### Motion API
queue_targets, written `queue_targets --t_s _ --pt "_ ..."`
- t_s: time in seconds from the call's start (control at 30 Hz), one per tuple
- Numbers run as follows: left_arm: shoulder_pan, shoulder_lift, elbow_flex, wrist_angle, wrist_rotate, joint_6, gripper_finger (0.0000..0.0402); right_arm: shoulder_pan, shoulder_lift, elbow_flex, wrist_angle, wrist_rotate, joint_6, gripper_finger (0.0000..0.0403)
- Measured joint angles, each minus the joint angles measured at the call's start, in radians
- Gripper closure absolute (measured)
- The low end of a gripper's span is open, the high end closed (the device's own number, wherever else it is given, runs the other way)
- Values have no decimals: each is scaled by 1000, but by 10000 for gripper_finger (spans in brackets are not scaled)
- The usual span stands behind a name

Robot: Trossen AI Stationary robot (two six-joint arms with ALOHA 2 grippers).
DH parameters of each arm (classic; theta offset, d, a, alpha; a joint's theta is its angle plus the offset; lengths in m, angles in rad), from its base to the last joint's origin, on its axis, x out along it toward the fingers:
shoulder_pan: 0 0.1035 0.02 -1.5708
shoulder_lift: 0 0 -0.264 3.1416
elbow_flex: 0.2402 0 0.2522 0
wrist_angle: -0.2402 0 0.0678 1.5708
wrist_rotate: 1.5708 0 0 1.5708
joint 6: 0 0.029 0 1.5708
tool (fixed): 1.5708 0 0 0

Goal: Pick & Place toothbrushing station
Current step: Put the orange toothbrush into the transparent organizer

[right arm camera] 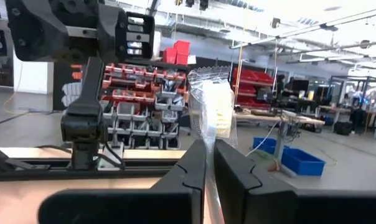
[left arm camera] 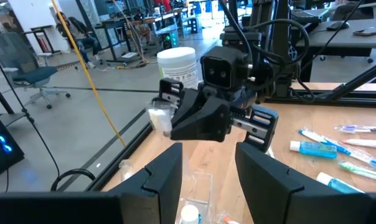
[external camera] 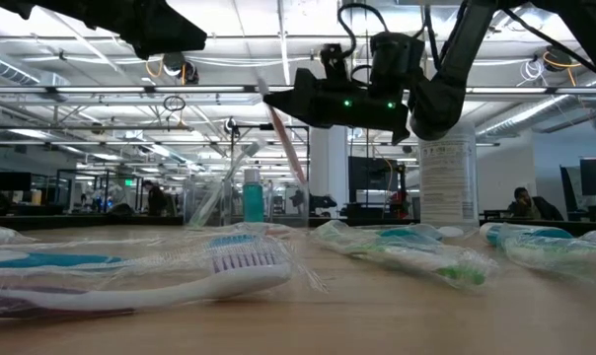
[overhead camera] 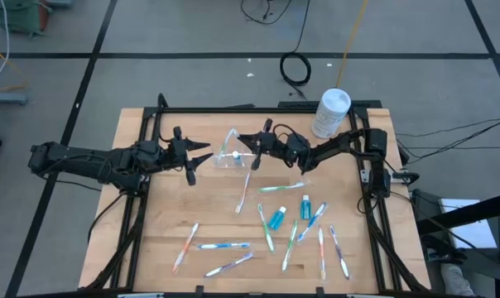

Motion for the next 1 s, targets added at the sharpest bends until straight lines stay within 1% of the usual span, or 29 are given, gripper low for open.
queue_targets --t_s 0.27,0.33,0.47,0.53,0.67,0.8,0.87,1.0 --pt "0 0 0 34 -5 -2 249 8 0 0 -51 0 28 390" --pt "0 0 0 62 -3 -21 249 9 -1 0 -95 0 49 390" --pt "0 0 0 59 0 -49 249 8 0 0 -219 4 102 390" --pt "0 0 0 60 0 -44 249 8 0 0 -254 5 102 388" --pt "0 0 0 57 0 -20 249 8 0 0 -268 7 58 375" --pt "0 0 0 43 0 -18 249 8 0 0 -267 10 19 348" --pt "0 0 0 45 -1 -18 249 9 0 0 -267 49 20 332" --pt "0 0 0 44 -1 -18 249 9 0 0 -283 194 23 301"
